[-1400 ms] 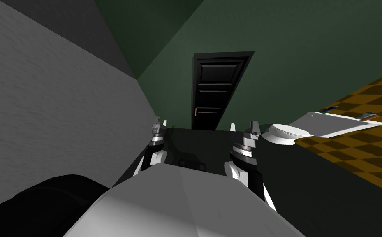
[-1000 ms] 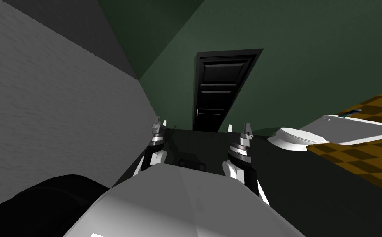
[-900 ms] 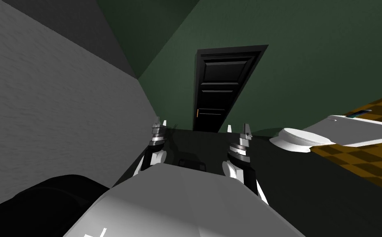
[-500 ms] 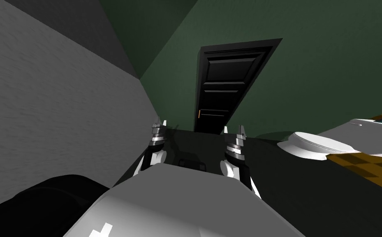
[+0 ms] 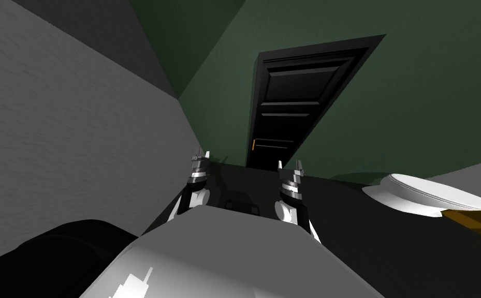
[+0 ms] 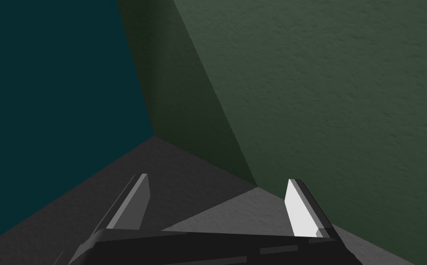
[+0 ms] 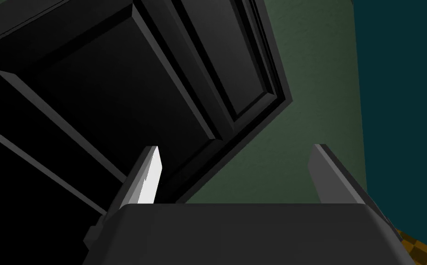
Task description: Pull the door open
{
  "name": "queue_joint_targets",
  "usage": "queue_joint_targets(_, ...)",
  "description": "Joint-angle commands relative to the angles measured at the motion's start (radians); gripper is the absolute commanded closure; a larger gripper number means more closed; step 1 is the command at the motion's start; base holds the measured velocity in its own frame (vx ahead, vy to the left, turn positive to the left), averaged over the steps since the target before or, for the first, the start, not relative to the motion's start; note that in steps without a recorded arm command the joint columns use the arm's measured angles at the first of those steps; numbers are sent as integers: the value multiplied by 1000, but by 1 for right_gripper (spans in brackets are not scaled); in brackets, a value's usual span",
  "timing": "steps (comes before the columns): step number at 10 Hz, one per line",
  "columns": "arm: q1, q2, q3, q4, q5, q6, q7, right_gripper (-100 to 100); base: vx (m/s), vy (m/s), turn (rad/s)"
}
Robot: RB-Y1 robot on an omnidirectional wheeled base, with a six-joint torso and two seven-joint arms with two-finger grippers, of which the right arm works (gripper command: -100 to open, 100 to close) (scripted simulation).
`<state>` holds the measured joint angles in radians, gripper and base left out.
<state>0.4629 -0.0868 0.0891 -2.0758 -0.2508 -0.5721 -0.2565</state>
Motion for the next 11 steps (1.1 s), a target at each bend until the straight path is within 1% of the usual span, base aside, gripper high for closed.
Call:
queue_joint_targets(1, -5, -8, 7, 35, -21, -16, -30, -100, 98, 1, 54)
queue_joint_targets(11, -62, -51, 51, 256, -165, -84, -213, -100, 101, 11, 79)
